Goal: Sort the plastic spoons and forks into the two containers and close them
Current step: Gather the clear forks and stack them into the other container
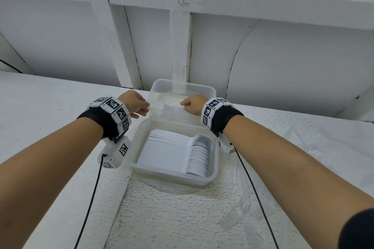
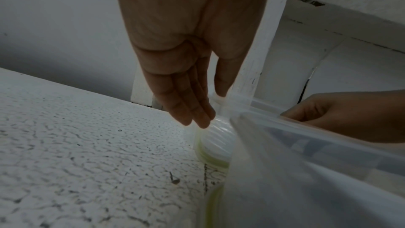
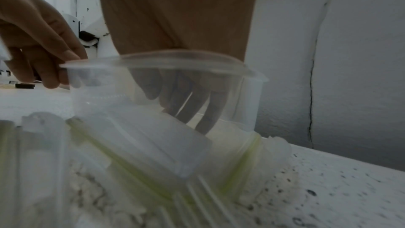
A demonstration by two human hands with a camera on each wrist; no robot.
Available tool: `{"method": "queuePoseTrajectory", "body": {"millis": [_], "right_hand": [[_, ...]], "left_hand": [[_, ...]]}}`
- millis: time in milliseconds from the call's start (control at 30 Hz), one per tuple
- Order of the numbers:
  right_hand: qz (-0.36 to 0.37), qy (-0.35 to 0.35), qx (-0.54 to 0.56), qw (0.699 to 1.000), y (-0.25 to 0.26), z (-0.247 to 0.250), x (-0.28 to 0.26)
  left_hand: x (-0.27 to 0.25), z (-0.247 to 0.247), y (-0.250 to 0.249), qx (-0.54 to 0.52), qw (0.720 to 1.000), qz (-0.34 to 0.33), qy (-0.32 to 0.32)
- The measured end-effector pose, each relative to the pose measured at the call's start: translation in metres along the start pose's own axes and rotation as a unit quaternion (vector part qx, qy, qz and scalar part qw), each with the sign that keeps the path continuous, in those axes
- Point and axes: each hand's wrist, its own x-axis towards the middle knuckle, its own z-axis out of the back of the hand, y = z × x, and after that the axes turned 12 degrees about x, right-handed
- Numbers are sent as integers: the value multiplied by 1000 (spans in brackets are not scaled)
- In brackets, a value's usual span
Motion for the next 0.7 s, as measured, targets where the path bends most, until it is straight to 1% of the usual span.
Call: {"method": "queuePoseTrajectory", "body": {"millis": [133,200,267,367,500,533,600,700], "right_hand": [[14,-4,-17,1000,2,4,-11],[31,-5,-14,999,3,10,-24],[49,-24,11,998,3,20,-45],[85,-70,27,994,2,39,-88],[116,-89,12,989,-10,54,-162],[119,-92,11,988,-16,53,-180],[118,-94,10,988,-33,47,-214],[89,-80,2,993,-63,29,-258]], "left_hand": [[-7,2,-3,10,1000,7,-13],[-14,5,-6,25,999,2,-34],[-24,11,-9,43,997,-16,-62],[-49,17,-17,62,989,-75,-112],[-100,7,-38,63,970,-174,-156],[-115,1,-45,60,966,-197,-157],[-145,-18,-58,34,960,-238,-140],[-181,-57,-76,-14,954,-286,-85]]}}
